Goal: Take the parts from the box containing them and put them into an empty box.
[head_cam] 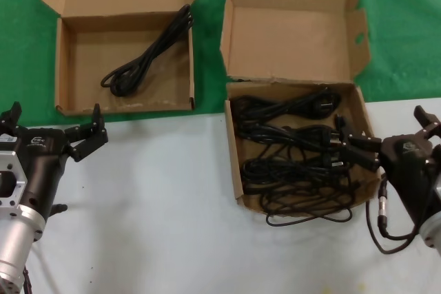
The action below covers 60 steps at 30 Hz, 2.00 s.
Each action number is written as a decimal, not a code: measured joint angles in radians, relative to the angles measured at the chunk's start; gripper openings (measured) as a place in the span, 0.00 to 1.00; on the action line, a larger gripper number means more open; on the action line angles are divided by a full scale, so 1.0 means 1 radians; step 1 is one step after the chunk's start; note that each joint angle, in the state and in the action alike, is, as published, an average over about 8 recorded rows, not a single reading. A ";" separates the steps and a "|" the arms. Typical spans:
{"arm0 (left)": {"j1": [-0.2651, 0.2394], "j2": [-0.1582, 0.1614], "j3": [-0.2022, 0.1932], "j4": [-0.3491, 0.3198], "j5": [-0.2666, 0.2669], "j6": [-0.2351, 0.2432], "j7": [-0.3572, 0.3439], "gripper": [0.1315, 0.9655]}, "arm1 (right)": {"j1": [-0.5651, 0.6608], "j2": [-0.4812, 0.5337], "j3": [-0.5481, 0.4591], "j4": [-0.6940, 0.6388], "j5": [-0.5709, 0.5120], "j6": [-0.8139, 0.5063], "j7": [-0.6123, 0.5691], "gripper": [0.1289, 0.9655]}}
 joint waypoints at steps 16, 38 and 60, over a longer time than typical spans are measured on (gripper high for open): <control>0.000 0.000 0.000 0.000 0.000 0.000 0.000 1.00 | 0.000 0.000 0.000 0.000 0.000 0.000 0.000 1.00; 0.000 0.000 0.000 0.000 0.000 0.000 0.000 1.00 | 0.000 0.000 0.000 0.000 0.000 0.000 0.000 1.00; 0.000 0.000 0.000 0.000 0.000 0.000 0.000 1.00 | 0.000 0.000 0.000 0.000 0.000 0.000 0.000 1.00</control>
